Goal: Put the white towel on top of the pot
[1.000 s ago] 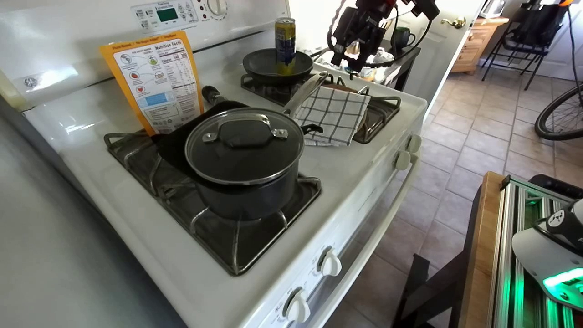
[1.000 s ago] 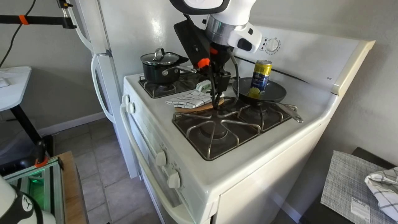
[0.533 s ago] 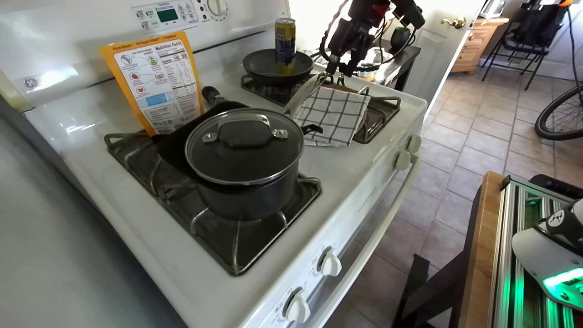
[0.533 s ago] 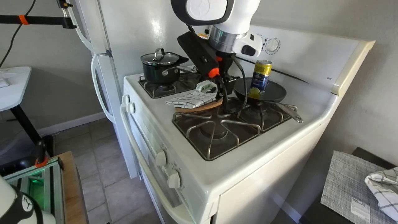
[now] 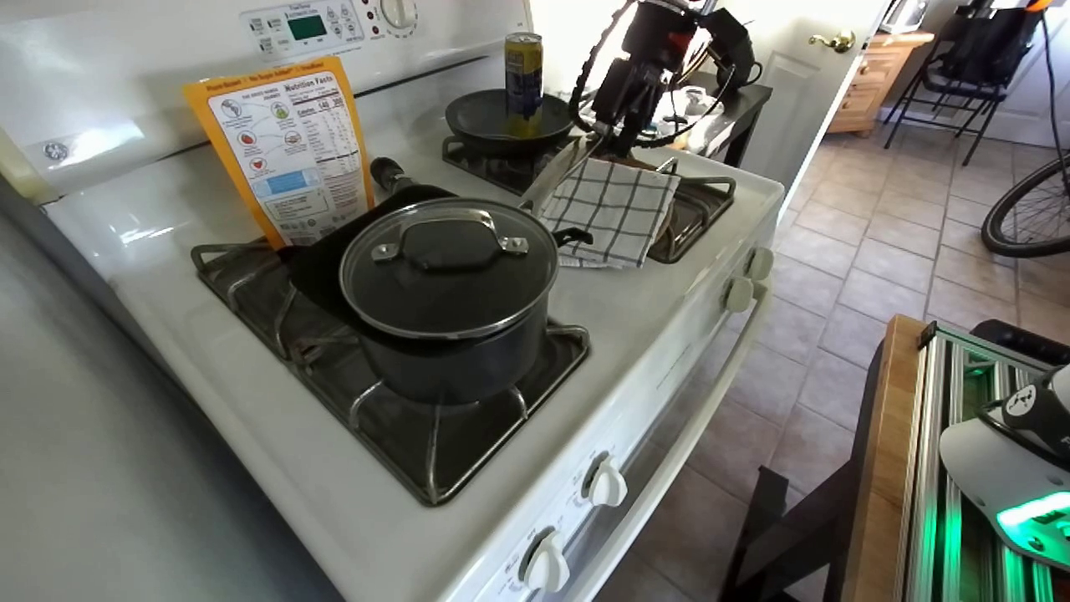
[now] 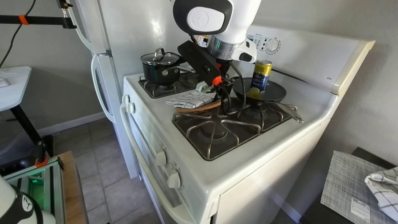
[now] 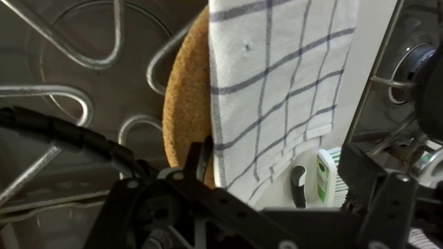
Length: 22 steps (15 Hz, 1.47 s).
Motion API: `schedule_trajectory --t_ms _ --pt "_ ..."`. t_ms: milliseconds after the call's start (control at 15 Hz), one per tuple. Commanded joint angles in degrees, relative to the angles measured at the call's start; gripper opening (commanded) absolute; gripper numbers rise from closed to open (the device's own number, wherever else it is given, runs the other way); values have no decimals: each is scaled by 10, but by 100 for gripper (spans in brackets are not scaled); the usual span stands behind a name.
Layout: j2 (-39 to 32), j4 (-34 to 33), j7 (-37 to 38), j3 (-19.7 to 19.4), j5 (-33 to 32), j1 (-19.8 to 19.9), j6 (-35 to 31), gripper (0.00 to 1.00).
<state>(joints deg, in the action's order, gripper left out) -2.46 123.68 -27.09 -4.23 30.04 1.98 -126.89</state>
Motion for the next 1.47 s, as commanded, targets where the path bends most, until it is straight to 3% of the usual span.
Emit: schedule_trajectory --t_ms 0,267,333,467,1067,1400 --pt "-12 -5 -9 7 -1 10 18 100" --pt "-21 -6 -6 11 8 11 25 97" --pt "-22 -5 -6 12 13 11 25 74" --pt "-24 -5 -9 14 22 12 23 70" --pt "-23 -4 -11 18 74 12 8 1" --pt "-23 -1 9 17 20 9 13 0"
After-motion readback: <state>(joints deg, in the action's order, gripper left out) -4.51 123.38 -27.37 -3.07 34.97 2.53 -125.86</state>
